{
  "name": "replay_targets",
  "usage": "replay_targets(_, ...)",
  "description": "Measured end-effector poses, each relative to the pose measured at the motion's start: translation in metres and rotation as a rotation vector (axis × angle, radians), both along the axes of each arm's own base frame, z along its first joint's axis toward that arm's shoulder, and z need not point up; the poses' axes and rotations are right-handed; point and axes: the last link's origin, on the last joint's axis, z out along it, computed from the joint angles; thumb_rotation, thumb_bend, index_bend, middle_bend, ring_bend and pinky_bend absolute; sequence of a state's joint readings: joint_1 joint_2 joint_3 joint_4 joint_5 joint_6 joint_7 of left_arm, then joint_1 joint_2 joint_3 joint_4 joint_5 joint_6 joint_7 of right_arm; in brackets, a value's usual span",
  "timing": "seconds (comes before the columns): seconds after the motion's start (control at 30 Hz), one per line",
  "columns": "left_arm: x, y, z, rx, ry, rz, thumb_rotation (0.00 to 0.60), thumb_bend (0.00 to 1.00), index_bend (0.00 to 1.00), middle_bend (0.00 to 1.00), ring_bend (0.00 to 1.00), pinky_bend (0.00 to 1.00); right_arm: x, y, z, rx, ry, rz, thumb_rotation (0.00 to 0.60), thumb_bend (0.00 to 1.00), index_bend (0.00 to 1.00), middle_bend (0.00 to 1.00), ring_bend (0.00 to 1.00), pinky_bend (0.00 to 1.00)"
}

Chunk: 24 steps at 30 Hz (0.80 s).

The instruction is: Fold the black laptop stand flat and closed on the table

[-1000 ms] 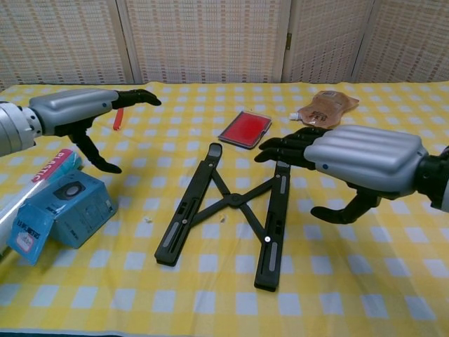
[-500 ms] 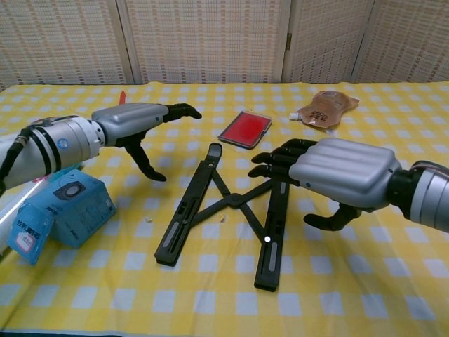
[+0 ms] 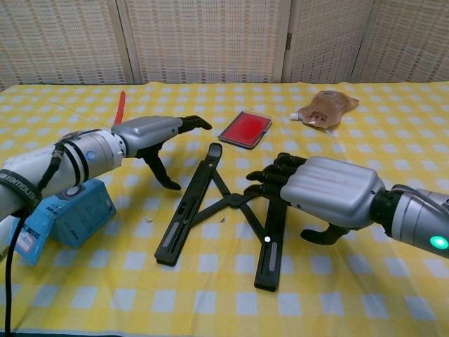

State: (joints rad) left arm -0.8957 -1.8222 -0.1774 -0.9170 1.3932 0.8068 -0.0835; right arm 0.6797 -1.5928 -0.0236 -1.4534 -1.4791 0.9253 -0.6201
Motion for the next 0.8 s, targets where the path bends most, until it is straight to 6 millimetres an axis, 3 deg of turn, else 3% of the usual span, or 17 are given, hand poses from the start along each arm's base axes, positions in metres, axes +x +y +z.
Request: replay_targets(0.8,0.003,-0.007,-0.016,-0.055,-0.045,0.040,0.600,0.09,0.00,0.01,0.01,0.00,0.008,0.001,-0.026,-0.015,0.000,0.145,0.600,0.39,0.00,0.00,0.00,0.00)
